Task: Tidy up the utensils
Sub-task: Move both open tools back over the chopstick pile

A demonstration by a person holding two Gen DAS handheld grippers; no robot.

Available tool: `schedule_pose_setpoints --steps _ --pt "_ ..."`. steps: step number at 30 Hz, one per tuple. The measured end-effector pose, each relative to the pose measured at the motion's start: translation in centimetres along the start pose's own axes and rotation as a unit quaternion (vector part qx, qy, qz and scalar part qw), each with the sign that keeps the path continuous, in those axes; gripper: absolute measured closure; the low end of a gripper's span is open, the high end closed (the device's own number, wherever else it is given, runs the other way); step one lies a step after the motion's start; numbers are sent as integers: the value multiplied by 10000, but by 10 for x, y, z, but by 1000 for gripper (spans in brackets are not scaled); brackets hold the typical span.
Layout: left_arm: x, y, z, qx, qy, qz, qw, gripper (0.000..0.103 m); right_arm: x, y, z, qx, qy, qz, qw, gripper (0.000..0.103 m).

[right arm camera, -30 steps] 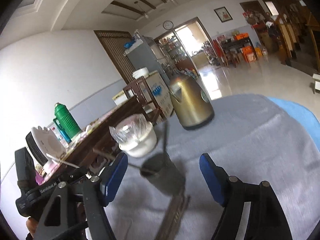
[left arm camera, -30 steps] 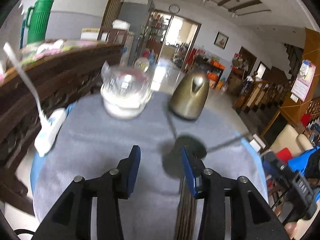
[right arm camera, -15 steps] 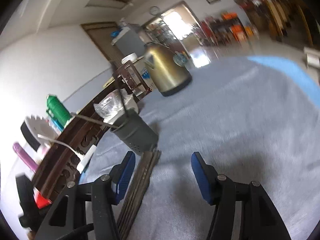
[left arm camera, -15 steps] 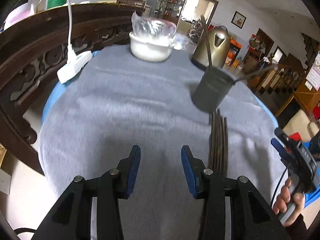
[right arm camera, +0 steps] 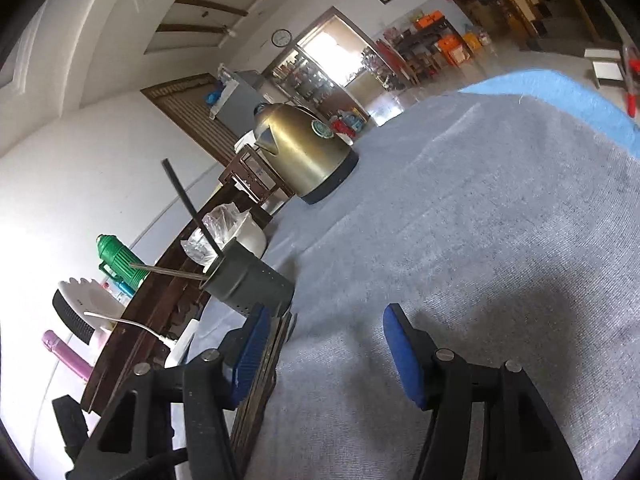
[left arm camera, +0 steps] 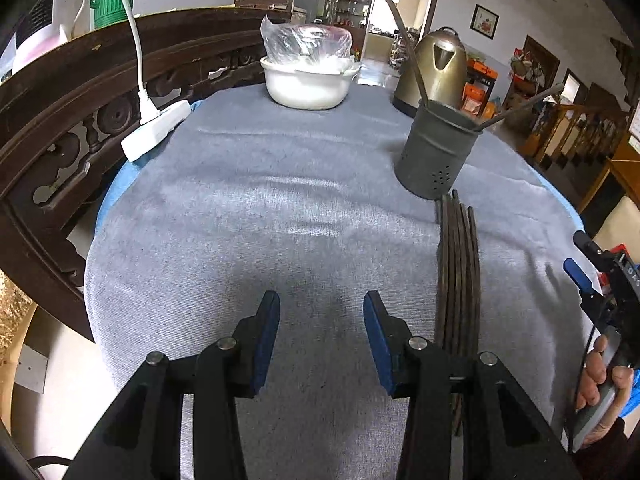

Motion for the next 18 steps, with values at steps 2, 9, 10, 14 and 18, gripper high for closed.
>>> schedule_pose_setpoints --steps 2,9,10,14,18 --pt "-1 -2 -2 -71 -3 62 10000 59 -1 -3 -4 -45 -167 92 9998 40" --pt "-9 -5 -23 -264 -253 197 9991 55 6 -10 3 -93 -2 275 9996 40" --pt "-10 -6 -25 -298 -281 224 9989 54 7 -12 4 -100 29 298 9995 40" --pt "-12 -10 -40 -390 -414 370 9977 53 10 -15 2 -123 -12 413 9991 40" --pt "-15 -8 -54 -516 -507 440 9964 53 11 -16 0 -177 -108 480 9986 40"
Point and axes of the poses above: each gripper's, at about its wrist camera, not at the fingertips, and y roughly against the way its jaws point, z to its left, x to its underside, the point moved 7 cm from there along -y, roughly the way its jaws point, and after that the axes turned 13 degrees about -y, right-handed, at the moved point
